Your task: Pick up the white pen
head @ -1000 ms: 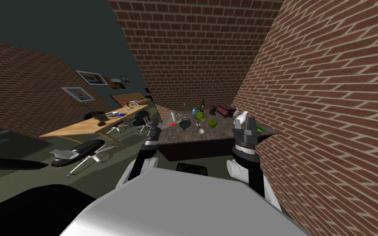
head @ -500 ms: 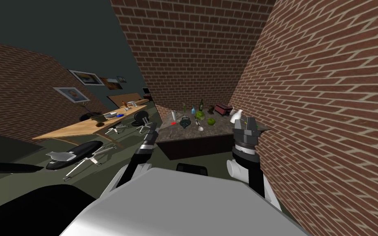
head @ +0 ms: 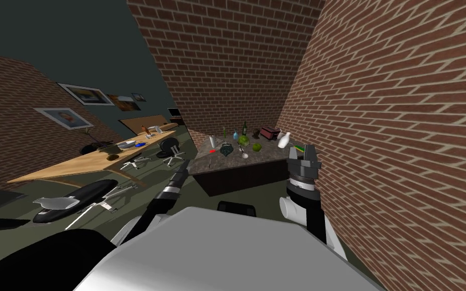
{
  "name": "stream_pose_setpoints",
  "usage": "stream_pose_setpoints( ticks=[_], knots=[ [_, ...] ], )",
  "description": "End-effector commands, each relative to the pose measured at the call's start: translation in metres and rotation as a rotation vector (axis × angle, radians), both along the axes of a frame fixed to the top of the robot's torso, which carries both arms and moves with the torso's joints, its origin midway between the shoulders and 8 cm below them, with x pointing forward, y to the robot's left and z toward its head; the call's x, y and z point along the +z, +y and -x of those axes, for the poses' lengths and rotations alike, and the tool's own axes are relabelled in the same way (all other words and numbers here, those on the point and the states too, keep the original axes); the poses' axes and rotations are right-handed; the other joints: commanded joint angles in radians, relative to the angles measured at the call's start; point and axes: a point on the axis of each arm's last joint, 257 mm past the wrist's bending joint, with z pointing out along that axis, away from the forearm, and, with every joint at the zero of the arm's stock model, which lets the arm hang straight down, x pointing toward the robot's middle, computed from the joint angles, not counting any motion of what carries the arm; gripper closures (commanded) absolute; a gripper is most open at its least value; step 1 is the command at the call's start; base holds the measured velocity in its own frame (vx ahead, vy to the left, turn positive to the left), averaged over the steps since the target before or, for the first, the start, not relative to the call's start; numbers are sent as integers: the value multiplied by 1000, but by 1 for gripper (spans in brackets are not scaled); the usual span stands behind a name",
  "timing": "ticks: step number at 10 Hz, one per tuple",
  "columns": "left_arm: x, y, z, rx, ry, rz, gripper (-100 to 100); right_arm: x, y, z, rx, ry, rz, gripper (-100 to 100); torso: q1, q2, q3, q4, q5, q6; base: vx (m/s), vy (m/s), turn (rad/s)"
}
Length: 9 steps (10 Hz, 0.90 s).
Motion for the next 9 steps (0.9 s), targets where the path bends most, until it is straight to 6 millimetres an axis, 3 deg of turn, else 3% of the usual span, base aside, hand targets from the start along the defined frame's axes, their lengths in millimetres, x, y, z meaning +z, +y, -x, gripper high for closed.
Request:
stream_pose_setpoints(
  ticks=[1,6,9],
  knots=[
    [-21,11,12,17,77,-4,-100,0,0,0,0,0,0,0,0,0,0,0,0,0,-45,18,-89],
    [-69,45,52,60,284,-11,-100,0,0,0,0,0,0,0,-1,-3,-2,-1,0,1,-42,11,-148],
    [-105,76,93,97,472,-15,-100,0,0,0,0,0,0,0,-2,-4,-2,-1,-1,1,-28,2,-224]
  ],
)
